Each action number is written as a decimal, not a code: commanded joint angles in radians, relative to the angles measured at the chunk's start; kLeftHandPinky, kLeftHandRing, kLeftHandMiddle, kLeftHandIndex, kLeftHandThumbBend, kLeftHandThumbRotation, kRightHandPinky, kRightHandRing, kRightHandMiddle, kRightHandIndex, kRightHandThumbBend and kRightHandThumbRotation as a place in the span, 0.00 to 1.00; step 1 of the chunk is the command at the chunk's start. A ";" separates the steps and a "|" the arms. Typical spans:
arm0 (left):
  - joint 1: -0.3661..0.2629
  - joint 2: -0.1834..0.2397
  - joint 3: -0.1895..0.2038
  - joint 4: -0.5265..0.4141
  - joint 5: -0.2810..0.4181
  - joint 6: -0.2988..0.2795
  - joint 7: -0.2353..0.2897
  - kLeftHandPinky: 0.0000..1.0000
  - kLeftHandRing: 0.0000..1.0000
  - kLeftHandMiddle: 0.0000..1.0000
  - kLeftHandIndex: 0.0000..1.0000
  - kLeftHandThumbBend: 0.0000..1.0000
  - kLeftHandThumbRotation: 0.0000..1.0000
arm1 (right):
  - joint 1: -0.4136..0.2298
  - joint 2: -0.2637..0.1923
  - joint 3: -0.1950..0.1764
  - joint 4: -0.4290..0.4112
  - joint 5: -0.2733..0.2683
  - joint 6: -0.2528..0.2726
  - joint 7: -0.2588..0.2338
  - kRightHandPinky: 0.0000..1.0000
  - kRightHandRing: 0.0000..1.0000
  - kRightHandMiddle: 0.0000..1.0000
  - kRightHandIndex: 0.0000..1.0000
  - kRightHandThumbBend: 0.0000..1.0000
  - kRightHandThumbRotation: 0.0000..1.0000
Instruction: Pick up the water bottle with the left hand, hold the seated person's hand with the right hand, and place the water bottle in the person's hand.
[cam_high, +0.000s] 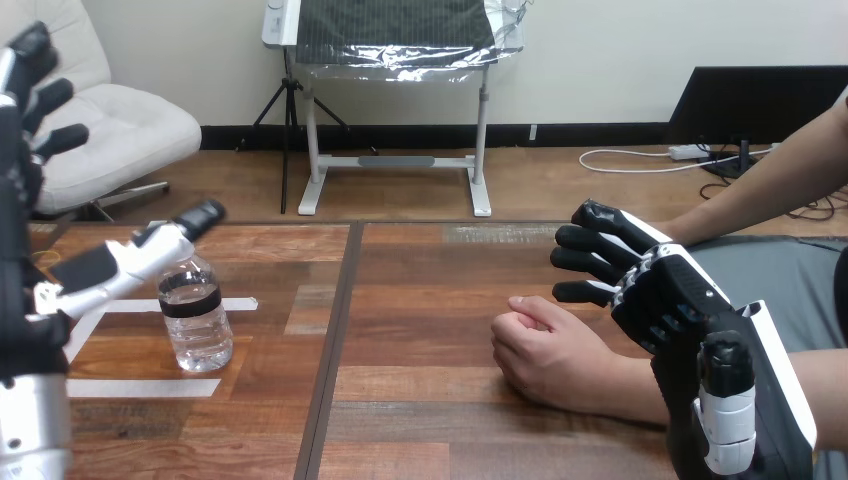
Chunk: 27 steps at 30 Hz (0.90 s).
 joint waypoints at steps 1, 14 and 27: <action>-0.062 0.018 0.002 0.007 -0.009 0.042 0.002 0.58 0.86 0.88 0.89 1.00 0.09 | -0.051 -0.007 -0.008 -0.038 0.002 -0.012 -0.003 0.70 0.78 0.80 0.82 0.88 0.98; -0.063 0.014 -0.011 -0.004 -0.026 0.145 -0.019 0.04 0.92 0.94 0.92 0.97 0.23 | -0.053 -0.007 -0.004 -0.040 0.007 -0.005 -0.001 0.69 0.78 0.80 0.82 0.88 0.97; -0.075 0.025 -0.023 0.036 -0.017 0.184 -0.032 0.00 0.99 1.00 0.99 0.95 0.26 | -0.058 -0.007 -0.004 -0.033 0.003 -0.013 0.001 0.70 0.79 0.80 0.82 0.88 0.97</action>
